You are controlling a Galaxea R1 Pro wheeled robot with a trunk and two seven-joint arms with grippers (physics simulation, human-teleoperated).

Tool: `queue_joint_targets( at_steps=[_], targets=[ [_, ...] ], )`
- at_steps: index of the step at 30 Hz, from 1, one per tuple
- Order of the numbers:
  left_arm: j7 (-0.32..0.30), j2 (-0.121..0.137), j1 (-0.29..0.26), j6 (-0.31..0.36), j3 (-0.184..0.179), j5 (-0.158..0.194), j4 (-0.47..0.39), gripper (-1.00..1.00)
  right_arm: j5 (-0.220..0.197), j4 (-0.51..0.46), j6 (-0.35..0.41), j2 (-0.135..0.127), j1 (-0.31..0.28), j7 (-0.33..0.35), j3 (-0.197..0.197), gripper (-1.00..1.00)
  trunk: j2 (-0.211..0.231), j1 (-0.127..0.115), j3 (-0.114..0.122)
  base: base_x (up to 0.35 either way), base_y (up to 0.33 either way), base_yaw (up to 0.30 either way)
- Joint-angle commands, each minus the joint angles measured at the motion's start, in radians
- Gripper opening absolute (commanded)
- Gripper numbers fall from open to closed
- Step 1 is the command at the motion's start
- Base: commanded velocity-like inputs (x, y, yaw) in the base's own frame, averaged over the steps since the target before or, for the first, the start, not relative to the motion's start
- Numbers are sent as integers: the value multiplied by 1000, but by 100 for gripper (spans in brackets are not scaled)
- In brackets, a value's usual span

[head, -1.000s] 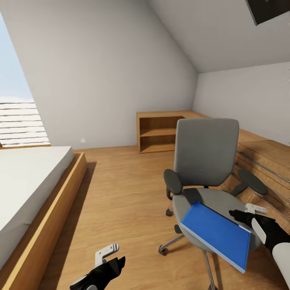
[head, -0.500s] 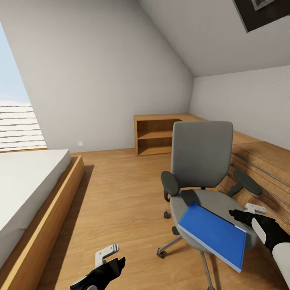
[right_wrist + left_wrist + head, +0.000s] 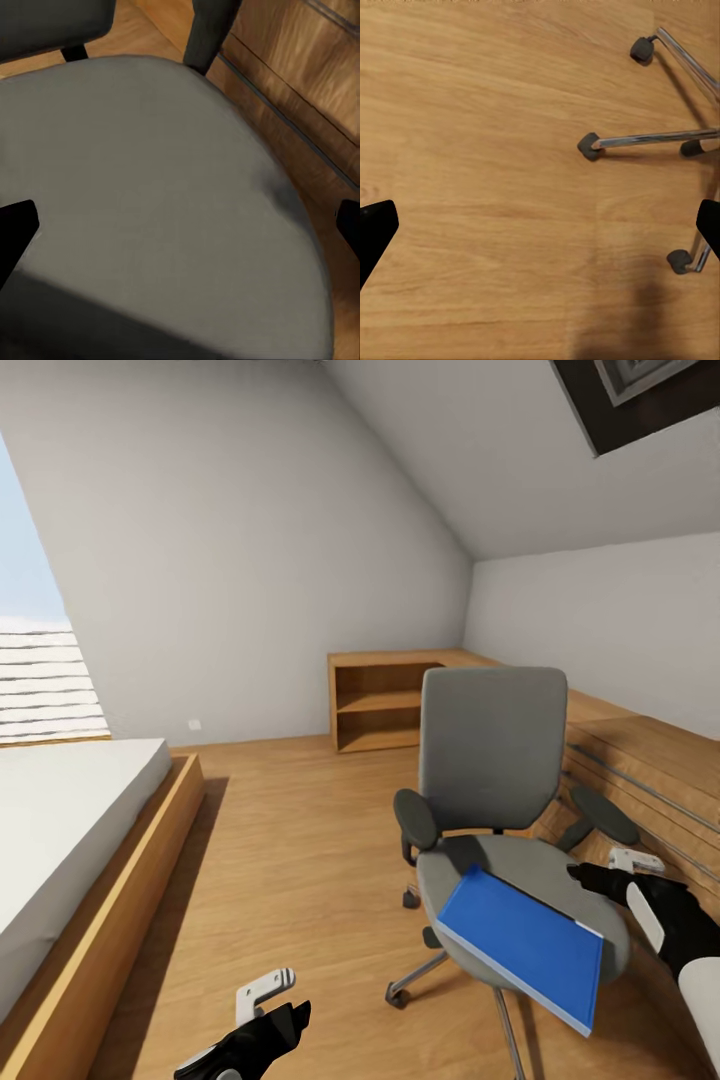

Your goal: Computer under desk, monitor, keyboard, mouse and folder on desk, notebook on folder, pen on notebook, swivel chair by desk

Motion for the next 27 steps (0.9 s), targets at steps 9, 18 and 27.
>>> queue_joint_targets(
  at_steps=[9, 18, 27],
  targets=[
    [9, 0, 0, 1, 1, 10, -1, 100, -10, -277, 165, 32, 126, 3, -4, 100, 0, 0, 5, 0, 0, -10],
    [9, 0, 0, 1, 2, 9, -1, 100, -10, -504, 282, 95, 221, 2, -6, 100, 0, 0, 6, 0, 0, -1],
    [9, 0, 0, 1, 3, 8, -1, 100, -9, -557, 304, 131, 241, -1, -6, 100, 0, 0, 6, 0, 0, 0]
  ],
)
